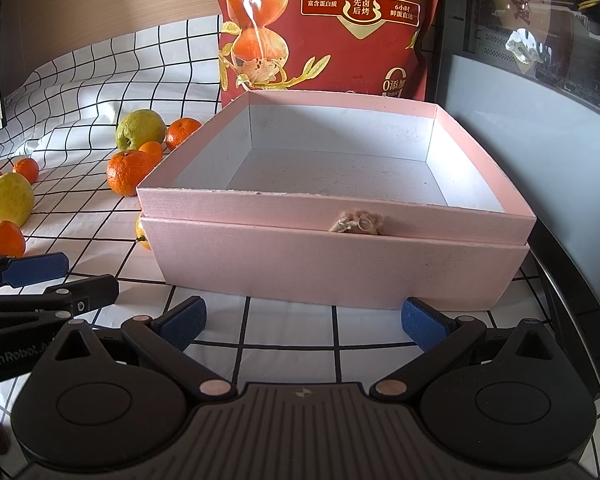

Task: Organize fruits
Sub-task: 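Grasp the green-yellow pear with the left gripper while the right gripper approaches a mandarin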

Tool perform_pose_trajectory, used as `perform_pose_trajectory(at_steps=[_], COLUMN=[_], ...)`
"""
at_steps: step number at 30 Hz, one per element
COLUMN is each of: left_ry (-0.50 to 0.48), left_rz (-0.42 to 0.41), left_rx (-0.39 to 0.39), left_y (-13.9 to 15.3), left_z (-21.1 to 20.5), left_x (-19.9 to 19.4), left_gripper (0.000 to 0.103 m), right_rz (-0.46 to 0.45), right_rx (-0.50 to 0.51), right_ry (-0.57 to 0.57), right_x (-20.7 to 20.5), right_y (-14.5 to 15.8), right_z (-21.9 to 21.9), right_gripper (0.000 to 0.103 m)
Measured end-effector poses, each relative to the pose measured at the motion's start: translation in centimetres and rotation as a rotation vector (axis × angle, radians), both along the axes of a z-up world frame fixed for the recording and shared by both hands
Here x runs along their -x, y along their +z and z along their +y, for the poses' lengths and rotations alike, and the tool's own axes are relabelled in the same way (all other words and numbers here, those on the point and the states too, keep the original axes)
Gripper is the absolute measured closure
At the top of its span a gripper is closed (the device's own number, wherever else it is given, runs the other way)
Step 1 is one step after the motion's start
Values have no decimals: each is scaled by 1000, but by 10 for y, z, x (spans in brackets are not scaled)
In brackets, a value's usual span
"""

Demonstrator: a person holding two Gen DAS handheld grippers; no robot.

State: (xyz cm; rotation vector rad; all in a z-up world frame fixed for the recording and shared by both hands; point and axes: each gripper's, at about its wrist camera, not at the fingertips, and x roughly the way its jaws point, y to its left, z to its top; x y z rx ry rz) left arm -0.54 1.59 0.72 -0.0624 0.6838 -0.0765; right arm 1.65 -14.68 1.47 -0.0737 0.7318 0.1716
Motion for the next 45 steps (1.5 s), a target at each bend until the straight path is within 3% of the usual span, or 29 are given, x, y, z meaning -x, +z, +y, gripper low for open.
perform_pose_trajectory(at_steps=[2, 4, 7, 9, 11, 14, 16, 18, 22, 26, 32, 38, 42, 45], left_ry=[-11, 27, 116, 169, 215, 249, 237, 214, 161, 105, 15, -52, -34, -39], left_rz=[30, -2, -29, 15, 52, 31, 28, 45, 83, 207, 334, 452, 462, 419], left_rx=[67, 64, 39, 36, 75, 122, 115, 82, 14, 18, -106, -105, -115, -111], left_y=[10, 27, 48, 52, 52, 63, 72, 77, 77, 66, 57, 35, 27, 28], left_z=[17, 38, 73, 97, 119, 148, 157, 163, 166, 171, 165, 159, 160, 161], left_x=[9, 26, 41, 36, 29, 23, 15, 0, -33, -68, -101, -119, -121, -114], left_gripper=[46, 46, 47, 47, 48, 48, 48, 48, 48, 48, 41, 36, 37, 37], right_rz=[84, 122, 109, 89, 80, 113, 149, 172, 94, 68, 103, 97, 100, 103], right_rx=[18, 28, 26, 24, 25, 28, 31, 28, -13, -15, -20, 32, 36, 37], right_ry=[6, -28, -78, -113, -123, -99, -69, -36, 15, 96, 195, 221, 223, 220], right_x=[-6, -4, 3, 8, 10, 8, 6, 10, 31, 45, 61, 66, 63, 62], right_y=[7, 10, 8, 5, 4, 7, 9, 15, 33, 44, 46, 41, 39, 37], right_z=[2, 6, 11, 14, 17, 22, 27, 36, 54, 73, 92, 100, 98, 97], right_gripper=[0, 0, 0, 0, 0, 0, 0, 8, 10, 10, 10, 10, 10, 10])
